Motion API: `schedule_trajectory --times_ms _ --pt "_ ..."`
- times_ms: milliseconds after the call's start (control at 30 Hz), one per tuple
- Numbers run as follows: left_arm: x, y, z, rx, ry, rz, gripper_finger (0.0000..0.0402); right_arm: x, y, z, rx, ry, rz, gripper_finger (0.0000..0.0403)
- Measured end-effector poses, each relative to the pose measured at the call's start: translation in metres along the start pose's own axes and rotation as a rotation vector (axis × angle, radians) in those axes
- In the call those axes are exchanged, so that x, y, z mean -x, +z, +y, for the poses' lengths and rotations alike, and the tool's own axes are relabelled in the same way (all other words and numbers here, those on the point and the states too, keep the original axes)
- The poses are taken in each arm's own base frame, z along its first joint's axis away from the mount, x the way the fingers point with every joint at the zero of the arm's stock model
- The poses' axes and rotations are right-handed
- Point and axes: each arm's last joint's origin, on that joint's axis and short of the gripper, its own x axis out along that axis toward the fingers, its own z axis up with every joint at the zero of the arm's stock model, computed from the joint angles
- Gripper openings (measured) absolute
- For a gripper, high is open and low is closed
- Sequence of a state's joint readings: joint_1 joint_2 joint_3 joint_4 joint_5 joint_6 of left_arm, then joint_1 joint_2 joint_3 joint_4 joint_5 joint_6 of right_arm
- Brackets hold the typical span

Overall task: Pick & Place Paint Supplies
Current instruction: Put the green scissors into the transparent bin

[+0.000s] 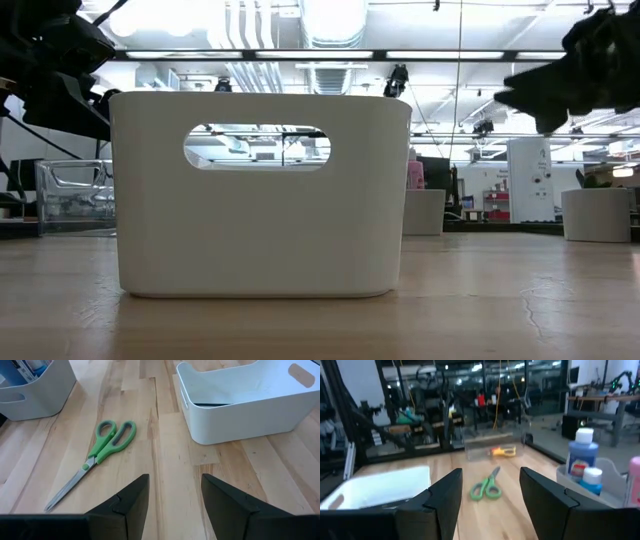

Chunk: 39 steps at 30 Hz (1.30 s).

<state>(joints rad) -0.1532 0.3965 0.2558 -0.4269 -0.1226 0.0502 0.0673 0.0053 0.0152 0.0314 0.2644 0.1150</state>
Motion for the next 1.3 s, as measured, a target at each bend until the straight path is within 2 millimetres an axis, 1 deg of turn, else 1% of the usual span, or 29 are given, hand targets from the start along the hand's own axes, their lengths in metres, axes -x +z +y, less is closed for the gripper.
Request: schedule_trajectory --times_ms 100,167,367,1300 --pt "0.0000 0.0000 0.0000 0.000 0.000 0.000 0.0187 0.0015 0.0042 0.0002 -0.008 0.001 0.012 0.0193" --pt "0.0000 0.0000 0.0000 0.000 0.000 0.001 0.0187 0.0006 0.0024 0.0003 -0.044 -0.001 0.041 0.0193" --pt "0.0000 -0.0005 0.0000 -0.001 0.000 0.005 0.0187 0.0007 0.0034 0.0005 -0.100 0.004 0.042 0.0193" --pt "0.0000 -0.0004 0.0002 -0.016 0.006 0.005 0.0188 0.0004 0.0031 0.0004 -0.098 -0.001 0.045 0.0193"
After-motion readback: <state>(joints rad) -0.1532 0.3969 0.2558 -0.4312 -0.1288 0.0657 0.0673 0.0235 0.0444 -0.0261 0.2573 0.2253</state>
